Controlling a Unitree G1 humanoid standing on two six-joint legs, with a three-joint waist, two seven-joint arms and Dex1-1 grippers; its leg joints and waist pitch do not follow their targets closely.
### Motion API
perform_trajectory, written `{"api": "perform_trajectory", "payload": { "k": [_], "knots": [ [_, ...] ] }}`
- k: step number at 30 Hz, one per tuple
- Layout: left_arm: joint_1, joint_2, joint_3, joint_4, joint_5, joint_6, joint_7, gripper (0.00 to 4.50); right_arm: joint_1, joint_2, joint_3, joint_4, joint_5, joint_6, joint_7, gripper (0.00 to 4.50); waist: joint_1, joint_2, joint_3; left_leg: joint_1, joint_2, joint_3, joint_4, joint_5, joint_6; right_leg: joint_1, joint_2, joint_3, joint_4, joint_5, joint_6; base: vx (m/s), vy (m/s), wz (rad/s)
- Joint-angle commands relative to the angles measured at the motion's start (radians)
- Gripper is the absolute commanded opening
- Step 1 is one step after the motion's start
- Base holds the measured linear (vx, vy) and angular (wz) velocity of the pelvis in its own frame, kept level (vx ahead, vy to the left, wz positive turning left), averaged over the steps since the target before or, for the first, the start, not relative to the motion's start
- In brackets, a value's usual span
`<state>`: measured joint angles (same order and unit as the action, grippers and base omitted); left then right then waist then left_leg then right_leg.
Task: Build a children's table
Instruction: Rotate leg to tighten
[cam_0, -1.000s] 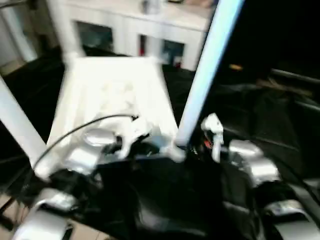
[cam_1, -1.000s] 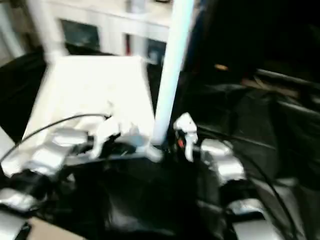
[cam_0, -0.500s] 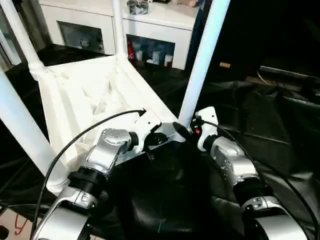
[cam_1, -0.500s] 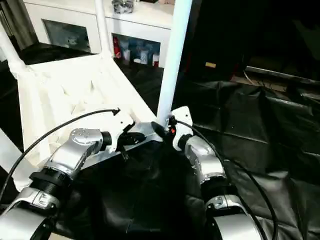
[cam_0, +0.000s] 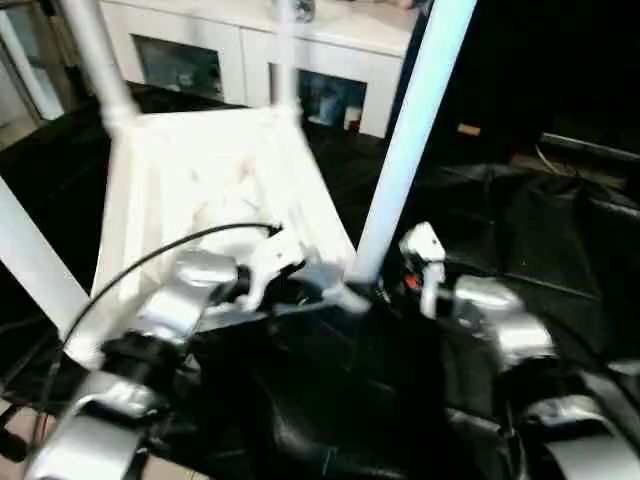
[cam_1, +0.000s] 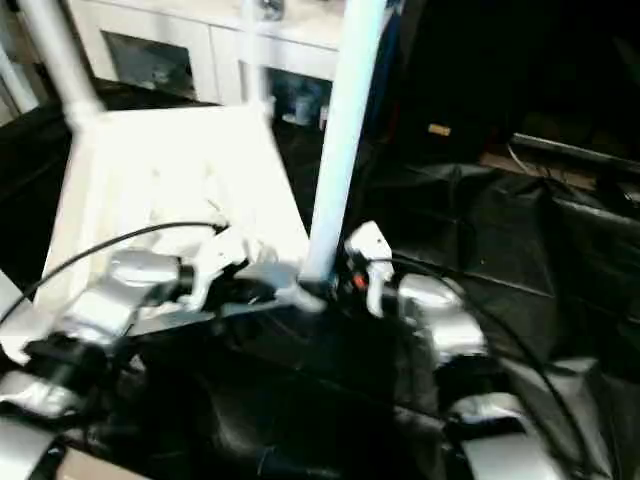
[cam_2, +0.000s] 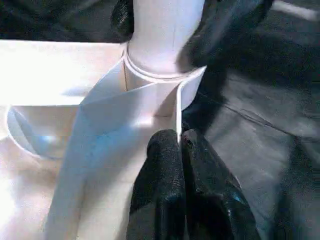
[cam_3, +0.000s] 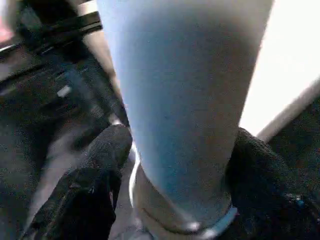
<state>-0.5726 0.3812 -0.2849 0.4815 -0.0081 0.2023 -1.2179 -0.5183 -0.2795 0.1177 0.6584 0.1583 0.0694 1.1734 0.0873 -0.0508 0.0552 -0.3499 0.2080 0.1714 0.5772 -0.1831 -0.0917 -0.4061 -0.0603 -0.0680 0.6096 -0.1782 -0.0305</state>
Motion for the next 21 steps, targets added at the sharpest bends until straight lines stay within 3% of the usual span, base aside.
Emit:
{"api": "perform_trajectory", "payload": {
  "k": [1,9,12,21],
  "knots": [
    [-0.003,-0.003,-0.013,-0.062,-0.048,-0.033,-0.062,0.00,0.024,-0.009,0.064,-0.023,-0.005,0.038,0.099,3.08,0.003,0.011,-0.062,0.006,0.032,0.002,-0.063,-0.197,0.048,0.056,-0.076,0.049,-0.070,-0.189,-0.221,0.000,0.000,0.00],
    [0.033,0.051,-0.022,-0.101,-0.067,-0.030,-0.145,0.00,0.042,-0.054,0.110,-0.077,0.001,0.100,0.200,3.08,0.010,0.011,-0.062,0.005,0.033,0.002,-0.064,-0.188,0.042,0.054,-0.077,0.048,-0.067,-0.195,-0.218,0.000,0.000,0.00],
    [0.040,0.054,-0.021,-0.109,-0.068,-0.028,-0.150,0.00,0.044,-0.053,0.114,-0.082,0.001,0.107,0.206,2.76,0.013,0.004,-0.062,0.004,0.031,0.002,-0.064,-0.192,0.037,0.054,-0.079,0.049,-0.070,-0.226,-0.207,0.000,0.000,0.00],
    [0.042,0.044,-0.008,-0.106,-0.056,-0.026,-0.097,0.00,0.054,-0.029,0.098,-0.083,0.017,0.118,0.167,2.45,0.014,0.004,-0.062,0.004,0.030,0.001,-0.064,-0.184,0.034,0.052,-0.079,0.049,-0.071,-0.239,-0.191,0.000,0.000,0.00]
  ]
}}
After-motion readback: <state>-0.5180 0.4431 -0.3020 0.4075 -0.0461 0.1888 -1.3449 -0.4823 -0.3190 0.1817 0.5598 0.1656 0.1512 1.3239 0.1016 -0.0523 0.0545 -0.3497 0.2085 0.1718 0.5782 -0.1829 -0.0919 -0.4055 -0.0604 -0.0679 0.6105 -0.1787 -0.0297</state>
